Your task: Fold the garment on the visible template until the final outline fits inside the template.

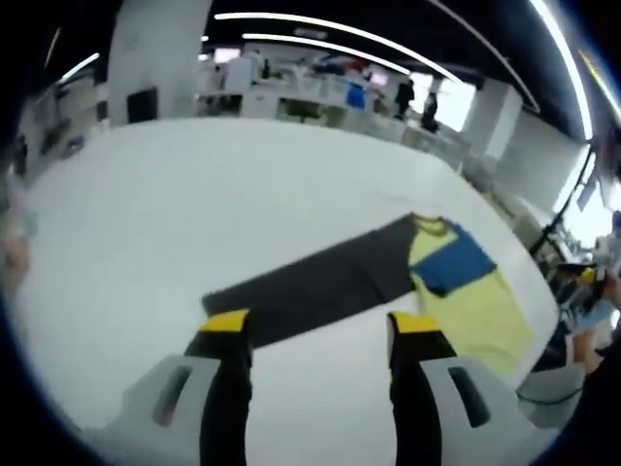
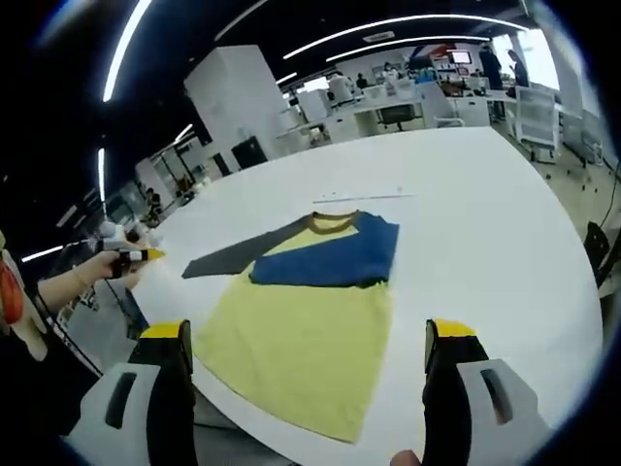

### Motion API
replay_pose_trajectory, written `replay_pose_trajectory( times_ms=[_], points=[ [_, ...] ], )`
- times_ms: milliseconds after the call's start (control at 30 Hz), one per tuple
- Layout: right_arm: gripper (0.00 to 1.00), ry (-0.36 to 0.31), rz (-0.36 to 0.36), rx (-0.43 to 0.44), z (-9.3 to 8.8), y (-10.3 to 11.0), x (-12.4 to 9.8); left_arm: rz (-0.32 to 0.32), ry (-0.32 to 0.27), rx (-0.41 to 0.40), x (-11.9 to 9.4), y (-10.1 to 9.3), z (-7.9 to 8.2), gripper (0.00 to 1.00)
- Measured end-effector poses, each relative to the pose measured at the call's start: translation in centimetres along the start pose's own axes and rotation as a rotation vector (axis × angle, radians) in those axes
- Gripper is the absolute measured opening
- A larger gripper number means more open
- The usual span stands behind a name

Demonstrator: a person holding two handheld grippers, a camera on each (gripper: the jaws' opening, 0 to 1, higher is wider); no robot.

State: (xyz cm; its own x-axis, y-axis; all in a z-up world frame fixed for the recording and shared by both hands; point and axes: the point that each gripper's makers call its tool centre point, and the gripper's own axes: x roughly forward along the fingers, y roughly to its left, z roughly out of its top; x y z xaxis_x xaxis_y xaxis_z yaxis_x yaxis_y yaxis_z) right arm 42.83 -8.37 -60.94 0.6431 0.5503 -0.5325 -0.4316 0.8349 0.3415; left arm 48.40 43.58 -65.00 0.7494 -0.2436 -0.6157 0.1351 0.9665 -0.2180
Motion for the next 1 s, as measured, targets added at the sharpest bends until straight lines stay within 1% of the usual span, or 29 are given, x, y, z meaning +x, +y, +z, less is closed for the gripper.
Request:
replay_pose_trajectory(
  times_ms=[33,67,100,233,467,667,733,800,833,933,1000],
  points=[
    [1.00,0.003,-0.001,0.000,0.0,0.0,0.1,0.007,0.005,-0.002,0.5,1.0,-0.1,0.51],
    [1.00,0.007,-0.003,0.000,-0.1,-0.1,0.1,0.011,0.009,-0.005,0.7,1.4,-0.2,0.51],
    [1.00,0.012,-0.005,-0.001,-0.2,-0.1,0.2,0.015,0.012,-0.010,1.2,2.3,-0.3,0.51],
    [1.00,0.027,-0.010,-0.002,-0.5,-0.2,0.4,0.026,0.032,-0.021,2.5,4.4,-0.9,0.50],
    [1.00,0.051,-0.020,-0.001,-1.0,-0.4,0.6,0.038,0.051,-0.016,4.1,7.2,-1.3,0.50],
    [1.00,0.069,-0.024,-0.002,-1.2,-0.4,1.1,0.065,0.077,-0.003,5.7,9.4,-1.9,0.48],
    [1.00,0.077,-0.025,-0.003,-1.4,-0.4,1.3,0.081,0.088,0.002,6.4,10.4,-2.1,0.47],
    [1.00,0.084,-0.027,-0.005,-1.5,-0.4,1.5,0.112,0.105,0.004,6.9,11.3,-2.5,0.46],
    [1.00,0.086,-0.028,-0.004,-1.5,-0.4,1.6,0.123,0.110,0.010,7.2,11.6,-2.6,0.45],
    [1.00,0.091,-0.027,0.002,-1.7,-0.4,1.9,0.160,0.153,0.037,8.0,12.4,-3.4,0.44],
    [1.00,0.096,-0.027,0.002,-1.7,-0.4,2.1,0.169,0.165,0.047,8.5,12.6,-3.7,0.43]
  ],
)
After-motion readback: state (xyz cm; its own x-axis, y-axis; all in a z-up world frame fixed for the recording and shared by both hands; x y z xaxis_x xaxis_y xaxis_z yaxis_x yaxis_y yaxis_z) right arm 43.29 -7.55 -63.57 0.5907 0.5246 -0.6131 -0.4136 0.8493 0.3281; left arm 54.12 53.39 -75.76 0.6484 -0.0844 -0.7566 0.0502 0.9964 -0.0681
